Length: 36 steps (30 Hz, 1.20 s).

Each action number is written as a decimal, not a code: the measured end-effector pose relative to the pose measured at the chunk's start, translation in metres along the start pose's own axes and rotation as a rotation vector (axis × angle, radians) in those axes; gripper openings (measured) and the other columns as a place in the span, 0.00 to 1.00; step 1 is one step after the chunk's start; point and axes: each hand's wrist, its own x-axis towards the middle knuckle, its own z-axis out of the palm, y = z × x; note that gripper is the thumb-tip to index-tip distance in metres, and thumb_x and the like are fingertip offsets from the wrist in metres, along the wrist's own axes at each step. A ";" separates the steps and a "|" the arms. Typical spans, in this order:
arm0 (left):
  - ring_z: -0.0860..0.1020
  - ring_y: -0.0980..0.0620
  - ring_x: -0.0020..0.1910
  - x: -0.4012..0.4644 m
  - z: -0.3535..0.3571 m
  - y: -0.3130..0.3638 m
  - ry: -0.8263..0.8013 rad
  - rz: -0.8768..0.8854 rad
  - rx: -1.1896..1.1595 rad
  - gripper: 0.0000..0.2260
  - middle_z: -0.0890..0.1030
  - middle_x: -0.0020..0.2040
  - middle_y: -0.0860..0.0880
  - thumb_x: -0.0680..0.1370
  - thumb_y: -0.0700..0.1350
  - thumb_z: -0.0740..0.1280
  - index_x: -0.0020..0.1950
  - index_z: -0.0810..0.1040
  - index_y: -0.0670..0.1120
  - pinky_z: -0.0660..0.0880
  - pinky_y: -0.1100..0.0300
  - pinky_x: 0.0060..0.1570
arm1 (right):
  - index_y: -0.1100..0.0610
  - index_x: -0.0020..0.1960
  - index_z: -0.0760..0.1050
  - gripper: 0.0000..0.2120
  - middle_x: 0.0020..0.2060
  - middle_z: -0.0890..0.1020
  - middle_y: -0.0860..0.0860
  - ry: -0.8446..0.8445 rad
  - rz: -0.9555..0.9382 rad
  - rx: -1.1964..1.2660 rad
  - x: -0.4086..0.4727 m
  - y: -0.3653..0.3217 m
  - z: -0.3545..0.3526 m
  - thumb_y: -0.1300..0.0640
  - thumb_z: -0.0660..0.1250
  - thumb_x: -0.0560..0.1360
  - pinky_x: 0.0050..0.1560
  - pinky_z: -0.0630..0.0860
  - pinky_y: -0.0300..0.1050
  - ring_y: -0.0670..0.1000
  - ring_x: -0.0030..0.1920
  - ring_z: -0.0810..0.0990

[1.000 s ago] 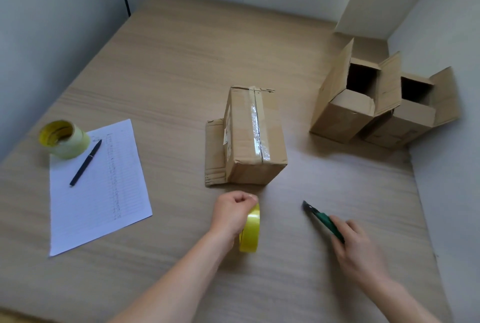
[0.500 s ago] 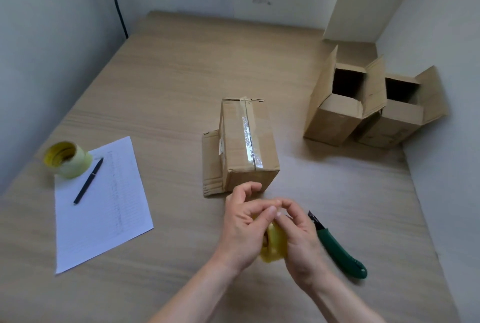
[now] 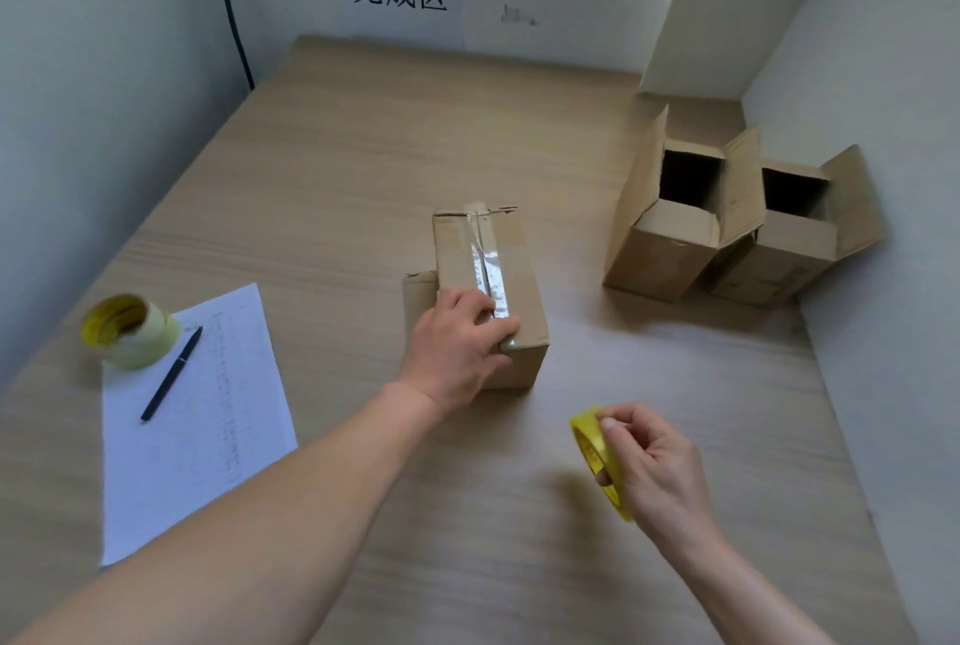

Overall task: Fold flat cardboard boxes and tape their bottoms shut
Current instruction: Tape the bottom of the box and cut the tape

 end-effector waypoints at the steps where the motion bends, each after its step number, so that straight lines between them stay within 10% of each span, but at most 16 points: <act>1: 0.75 0.39 0.55 -0.001 0.004 -0.005 0.048 0.013 -0.021 0.17 0.79 0.53 0.45 0.67 0.48 0.78 0.55 0.83 0.49 0.76 0.53 0.42 | 0.45 0.43 0.81 0.12 0.34 0.81 0.51 0.008 0.001 0.001 -0.001 0.001 -0.001 0.61 0.66 0.78 0.26 0.72 0.38 0.54 0.26 0.79; 12: 0.66 0.47 0.64 0.000 -0.030 -0.018 -0.100 0.114 -0.007 0.36 0.70 0.66 0.48 0.64 0.55 0.76 0.71 0.71 0.49 0.65 0.53 0.66 | 0.46 0.41 0.80 0.08 0.30 0.79 0.52 -0.193 -0.091 -0.234 -0.002 -0.033 0.021 0.57 0.65 0.76 0.28 0.73 0.41 0.50 0.25 0.80; 20: 0.80 0.58 0.39 -0.082 -0.023 0.042 0.106 -0.245 -0.744 0.02 0.83 0.38 0.53 0.73 0.42 0.74 0.45 0.87 0.47 0.76 0.60 0.40 | 0.43 0.43 0.80 0.09 0.31 0.81 0.47 -0.373 -0.088 -0.289 -0.012 -0.052 0.042 0.42 0.63 0.71 0.32 0.79 0.51 0.49 0.28 0.82; 30: 0.73 0.58 0.31 -0.075 -0.032 0.033 0.328 -0.355 -0.691 0.07 0.75 0.30 0.55 0.75 0.44 0.66 0.37 0.76 0.46 0.67 0.65 0.32 | 0.49 0.71 0.69 0.33 0.39 0.81 0.65 -0.725 0.143 0.337 -0.013 -0.070 -0.006 0.58 0.74 0.68 0.41 0.77 0.47 0.58 0.39 0.80; 36: 0.71 0.59 0.31 -0.043 -0.016 0.023 0.422 -0.424 -0.676 0.08 0.74 0.30 0.55 0.76 0.44 0.65 0.38 0.75 0.44 0.66 0.64 0.33 | 0.35 0.64 0.75 0.21 0.51 0.83 0.45 -0.186 -0.305 -0.917 0.045 -0.080 -0.028 0.40 0.71 0.72 0.44 0.68 0.42 0.51 0.50 0.78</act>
